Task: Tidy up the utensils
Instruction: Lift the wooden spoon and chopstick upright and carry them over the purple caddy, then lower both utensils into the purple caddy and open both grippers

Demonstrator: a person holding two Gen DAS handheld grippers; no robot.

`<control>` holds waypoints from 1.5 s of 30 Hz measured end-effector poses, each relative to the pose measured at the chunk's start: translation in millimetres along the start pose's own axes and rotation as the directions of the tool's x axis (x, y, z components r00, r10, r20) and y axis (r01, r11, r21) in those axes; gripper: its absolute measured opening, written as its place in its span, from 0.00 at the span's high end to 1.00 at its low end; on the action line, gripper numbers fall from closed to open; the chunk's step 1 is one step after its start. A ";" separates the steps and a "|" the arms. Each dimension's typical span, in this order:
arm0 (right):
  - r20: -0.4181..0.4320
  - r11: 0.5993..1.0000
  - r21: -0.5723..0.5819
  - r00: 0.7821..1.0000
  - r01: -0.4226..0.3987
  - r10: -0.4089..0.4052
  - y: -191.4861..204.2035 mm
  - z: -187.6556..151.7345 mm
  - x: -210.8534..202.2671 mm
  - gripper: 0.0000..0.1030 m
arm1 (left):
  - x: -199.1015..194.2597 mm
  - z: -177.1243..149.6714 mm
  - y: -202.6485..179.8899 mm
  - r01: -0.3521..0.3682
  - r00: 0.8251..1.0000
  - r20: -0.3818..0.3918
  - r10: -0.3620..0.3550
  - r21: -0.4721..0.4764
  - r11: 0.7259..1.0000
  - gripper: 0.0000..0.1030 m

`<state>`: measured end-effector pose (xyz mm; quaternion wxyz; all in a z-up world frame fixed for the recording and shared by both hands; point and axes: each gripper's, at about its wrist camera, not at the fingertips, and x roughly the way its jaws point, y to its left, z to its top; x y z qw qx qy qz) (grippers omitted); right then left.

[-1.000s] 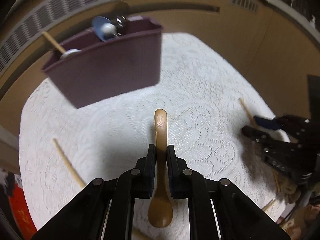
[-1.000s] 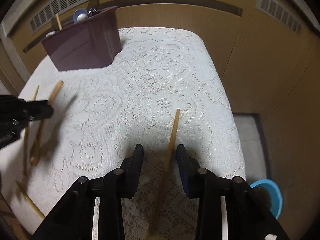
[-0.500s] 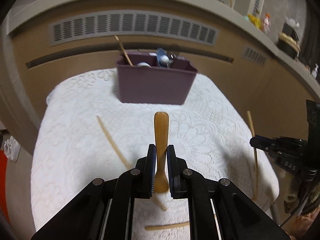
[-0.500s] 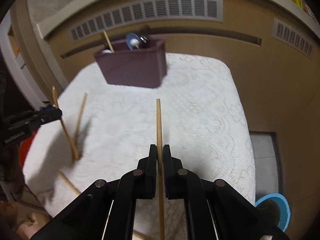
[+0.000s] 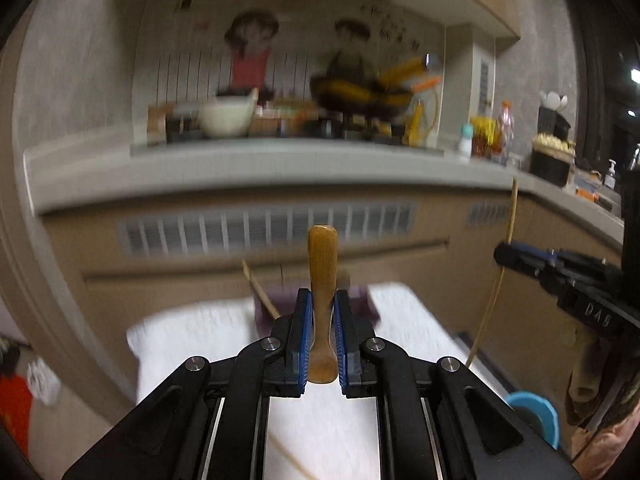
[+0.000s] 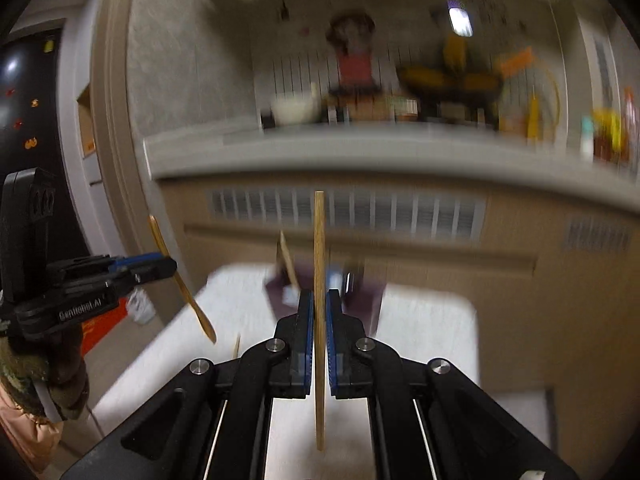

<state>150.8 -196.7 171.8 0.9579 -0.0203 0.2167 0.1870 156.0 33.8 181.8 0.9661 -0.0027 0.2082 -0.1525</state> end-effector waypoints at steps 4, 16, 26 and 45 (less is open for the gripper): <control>0.121 0.999 -0.036 0.992 0.033 -0.029 2.6 63.9 1.8 0.94 | 10.7 45.1 3.8 -0.020 0.998 0.059 0.019 0.016 1.000 0.89; 0.129 1.000 0.006 0.991 0.018 -0.018 -21.2 118.6 99.6 0.94 | 123.7 75.2 38.3 0.028 1.000 0.004 -0.028 -0.038 0.999 0.89; -0.069 0.995 0.073 0.996 0.064 -0.059 -41.1 26.8 208.8 0.94 | 233.7 -14.9 66.9 -0.034 0.972 -0.235 -0.015 -0.202 0.979 0.87; -0.352 0.998 -0.062 0.935 0.024 -0.045 -41.9 -82.5 144.1 0.48 | 144.8 -64.9 36.4 -0.163 0.957 -0.255 0.134 -0.095 0.982 0.42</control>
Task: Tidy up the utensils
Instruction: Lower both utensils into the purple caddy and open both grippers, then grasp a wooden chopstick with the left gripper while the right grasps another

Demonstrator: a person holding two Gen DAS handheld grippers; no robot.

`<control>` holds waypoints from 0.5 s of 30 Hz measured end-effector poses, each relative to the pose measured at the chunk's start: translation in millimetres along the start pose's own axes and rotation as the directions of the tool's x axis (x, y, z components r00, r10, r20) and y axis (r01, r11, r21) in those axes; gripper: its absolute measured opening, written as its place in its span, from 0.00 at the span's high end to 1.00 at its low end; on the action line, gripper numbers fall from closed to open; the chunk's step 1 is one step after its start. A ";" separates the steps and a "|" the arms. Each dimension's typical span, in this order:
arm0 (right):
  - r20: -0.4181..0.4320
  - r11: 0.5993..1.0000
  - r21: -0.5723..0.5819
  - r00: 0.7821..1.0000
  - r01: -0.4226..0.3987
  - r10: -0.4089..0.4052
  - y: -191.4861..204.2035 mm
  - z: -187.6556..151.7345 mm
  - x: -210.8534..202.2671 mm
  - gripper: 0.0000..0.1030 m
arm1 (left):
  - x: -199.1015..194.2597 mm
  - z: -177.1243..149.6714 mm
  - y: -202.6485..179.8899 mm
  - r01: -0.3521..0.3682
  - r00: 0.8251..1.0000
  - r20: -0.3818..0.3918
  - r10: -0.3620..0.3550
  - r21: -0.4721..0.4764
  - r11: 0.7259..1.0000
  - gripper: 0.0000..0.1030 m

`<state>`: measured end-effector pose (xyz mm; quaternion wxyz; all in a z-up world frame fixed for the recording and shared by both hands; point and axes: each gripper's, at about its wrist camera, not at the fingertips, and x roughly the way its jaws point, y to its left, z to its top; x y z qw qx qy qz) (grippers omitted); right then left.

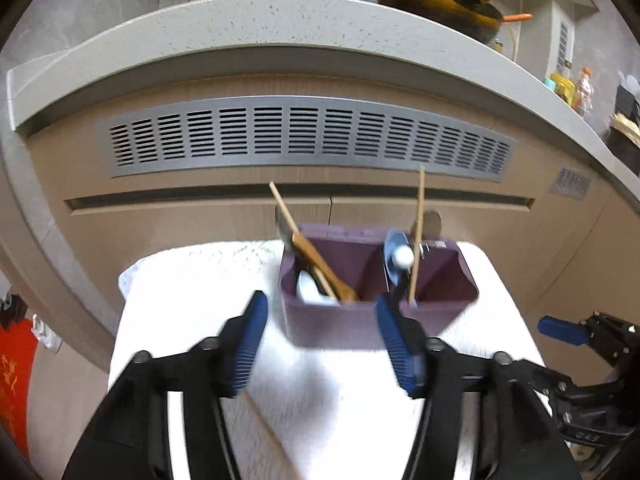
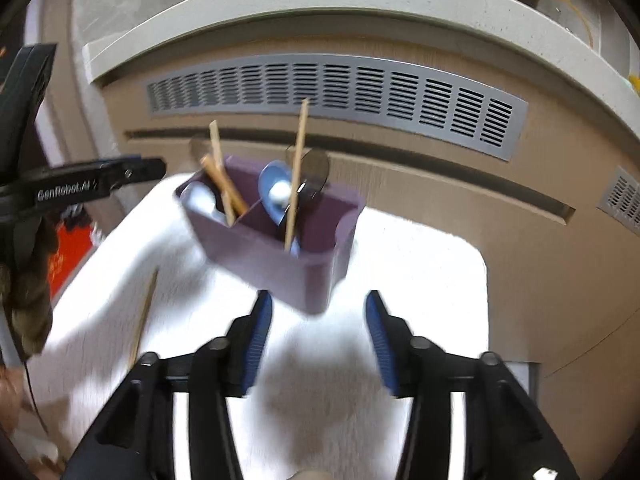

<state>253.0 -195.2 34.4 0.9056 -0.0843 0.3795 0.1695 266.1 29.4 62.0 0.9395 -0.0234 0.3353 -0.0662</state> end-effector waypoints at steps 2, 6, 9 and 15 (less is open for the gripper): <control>-0.030 0.999 -0.021 0.999 -0.033 0.032 5.3 -13.2 -9.4 0.47 | -7.4 -16.9 -3.2 -0.002 1.000 -0.016 0.002 0.024 1.000 0.42; -0.160 0.984 -0.099 0.979 -0.147 0.131 38.7 -49.1 -11.1 0.47 | -11.0 -54.9 -4.9 0.025 0.992 -0.125 -0.020 0.038 0.999 0.42; -0.236 0.958 -0.175 0.955 -0.226 0.182 69.4 -78.4 -13.2 0.47 | -17.4 -77.9 3.7 -0.007 0.987 -0.161 0.013 0.042 0.999 0.41; -0.403 0.853 -0.297 0.866 -0.430 0.296 135.5 -129.1 -6.6 0.73 | -16.0 -114.8 28.3 -0.043 0.968 -0.248 0.031 -0.046 0.998 0.38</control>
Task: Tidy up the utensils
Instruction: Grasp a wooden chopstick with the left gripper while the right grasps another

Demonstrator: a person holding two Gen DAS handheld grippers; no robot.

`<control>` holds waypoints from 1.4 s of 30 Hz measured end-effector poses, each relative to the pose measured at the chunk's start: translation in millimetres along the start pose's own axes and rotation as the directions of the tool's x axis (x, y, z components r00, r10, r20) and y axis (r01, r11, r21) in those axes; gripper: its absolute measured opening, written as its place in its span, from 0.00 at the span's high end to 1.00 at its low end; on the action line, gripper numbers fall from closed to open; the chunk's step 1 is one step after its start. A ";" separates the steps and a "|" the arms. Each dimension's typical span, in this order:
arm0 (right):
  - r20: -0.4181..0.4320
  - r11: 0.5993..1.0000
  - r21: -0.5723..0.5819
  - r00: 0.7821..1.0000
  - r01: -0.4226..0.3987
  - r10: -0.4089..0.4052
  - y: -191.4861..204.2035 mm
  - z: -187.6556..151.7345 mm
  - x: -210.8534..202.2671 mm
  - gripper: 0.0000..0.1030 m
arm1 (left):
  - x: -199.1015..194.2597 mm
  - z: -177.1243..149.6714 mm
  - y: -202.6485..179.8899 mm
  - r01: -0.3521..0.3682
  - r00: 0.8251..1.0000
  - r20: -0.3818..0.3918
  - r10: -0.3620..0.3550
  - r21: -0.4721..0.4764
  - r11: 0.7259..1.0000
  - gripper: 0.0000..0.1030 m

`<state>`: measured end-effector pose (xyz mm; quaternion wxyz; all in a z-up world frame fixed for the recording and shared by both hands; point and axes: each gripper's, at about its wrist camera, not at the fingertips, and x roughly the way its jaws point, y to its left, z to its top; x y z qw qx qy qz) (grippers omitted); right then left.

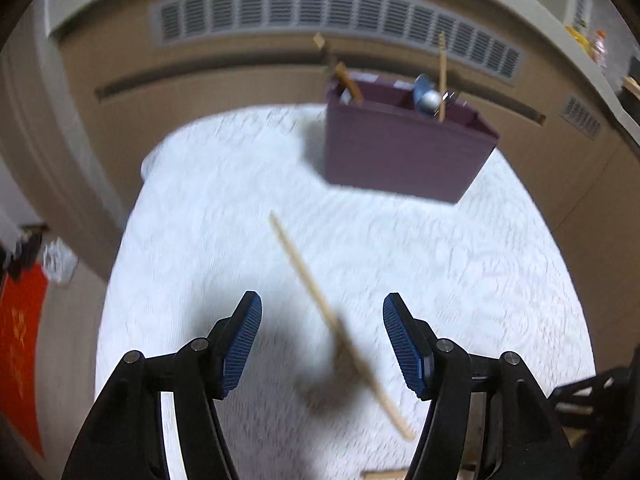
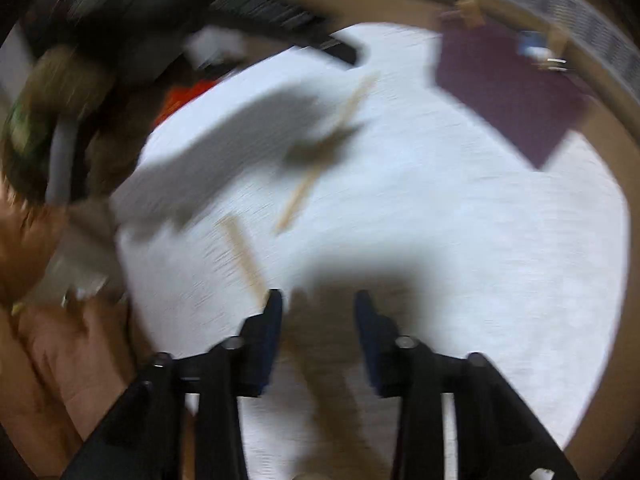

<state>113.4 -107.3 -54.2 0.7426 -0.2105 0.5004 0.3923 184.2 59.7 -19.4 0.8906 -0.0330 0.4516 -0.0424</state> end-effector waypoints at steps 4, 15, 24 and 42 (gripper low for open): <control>-0.041 0.996 -0.083 0.999 0.019 -0.022 23.7 -4.4 19.5 0.81 | 3.0 -17.9 10.5 0.005 0.999 -0.050 -0.006 -0.028 1.000 0.38; -0.026 0.998 -0.027 0.998 0.063 -0.063 19.7 -10.9 9.8 0.94 | 29.4 -18.3 11.0 0.110 0.980 -0.155 -0.121 -0.081 0.991 0.38; 0.108 0.979 0.184 0.988 0.088 -0.109 -43.4 -13.9 -29.7 0.94 | 80.7 37.4 23.9 0.005 0.968 -0.248 -0.041 -0.144 0.990 0.43; 0.272 0.914 0.403 0.946 0.054 -0.176 -81.3 -19.6 -67.9 0.94 | 33.3 4.2 -38.6 0.065 0.997 -0.046 -0.060 0.124 0.990 0.94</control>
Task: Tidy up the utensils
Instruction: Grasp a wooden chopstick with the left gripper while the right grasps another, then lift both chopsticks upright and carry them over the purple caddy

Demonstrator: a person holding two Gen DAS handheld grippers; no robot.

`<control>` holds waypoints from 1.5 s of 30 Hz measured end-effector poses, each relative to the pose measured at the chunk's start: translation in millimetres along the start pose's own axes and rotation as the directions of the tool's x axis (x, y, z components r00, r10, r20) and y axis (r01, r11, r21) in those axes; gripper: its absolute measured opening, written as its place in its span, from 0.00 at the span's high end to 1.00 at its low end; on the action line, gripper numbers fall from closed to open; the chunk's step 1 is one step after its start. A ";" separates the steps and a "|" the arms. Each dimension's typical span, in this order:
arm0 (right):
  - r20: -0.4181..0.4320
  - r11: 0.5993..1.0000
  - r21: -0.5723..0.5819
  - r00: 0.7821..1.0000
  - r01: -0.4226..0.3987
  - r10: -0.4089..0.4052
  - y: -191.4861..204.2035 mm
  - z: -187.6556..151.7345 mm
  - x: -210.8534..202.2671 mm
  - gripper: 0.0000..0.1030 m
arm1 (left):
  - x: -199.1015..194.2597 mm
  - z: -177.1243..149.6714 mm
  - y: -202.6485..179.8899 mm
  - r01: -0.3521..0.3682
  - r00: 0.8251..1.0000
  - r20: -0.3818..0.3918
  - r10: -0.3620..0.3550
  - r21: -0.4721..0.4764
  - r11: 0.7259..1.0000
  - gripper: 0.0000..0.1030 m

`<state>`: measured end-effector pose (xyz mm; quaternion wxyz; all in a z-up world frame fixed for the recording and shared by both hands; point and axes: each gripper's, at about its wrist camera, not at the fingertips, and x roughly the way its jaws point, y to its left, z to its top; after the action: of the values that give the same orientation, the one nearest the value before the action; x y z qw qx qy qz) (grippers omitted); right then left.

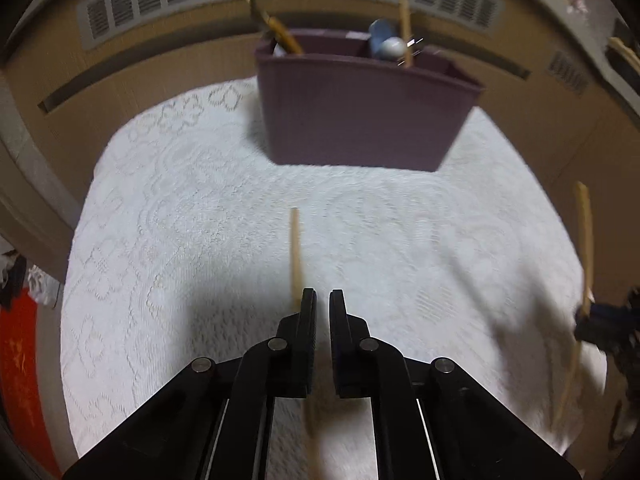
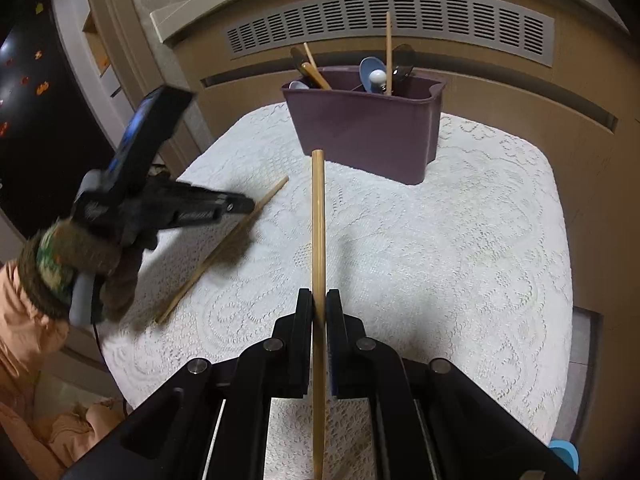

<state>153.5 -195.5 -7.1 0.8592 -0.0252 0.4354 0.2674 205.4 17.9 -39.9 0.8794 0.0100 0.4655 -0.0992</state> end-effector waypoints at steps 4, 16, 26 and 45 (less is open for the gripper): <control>0.042 0.999 0.031 0.999 0.009 -0.010 0.4 1.3 -9.9 0.94 | -34.4 -7.8 -10.2 0.004 0.995 0.104 -0.007 0.025 1.000 0.94; 0.072 1.000 0.016 0.997 0.023 -0.024 17.1 1.7 -12.5 0.94 | 35.2 4.9 23.7 -0.054 0.989 -0.139 0.044 -0.070 0.996 0.90; 0.068 1.000 0.020 0.998 0.010 -0.011 11.3 0.8 -10.2 0.93 | 58.5 22.9 12.6 -0.080 0.979 -0.187 0.076 -0.018 0.997 0.85; 0.104 0.994 0.101 0.994 -0.048 0.038 5.2 -3.8 -16.2 0.93 | -27.8 -38.8 4.3 0.112 0.978 0.188 -0.088 -0.124 0.986 0.94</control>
<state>140.5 -199.2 3.9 0.8745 0.0422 0.4046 0.2640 159.3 31.0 -39.4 0.9108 -0.0814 0.3888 -0.1125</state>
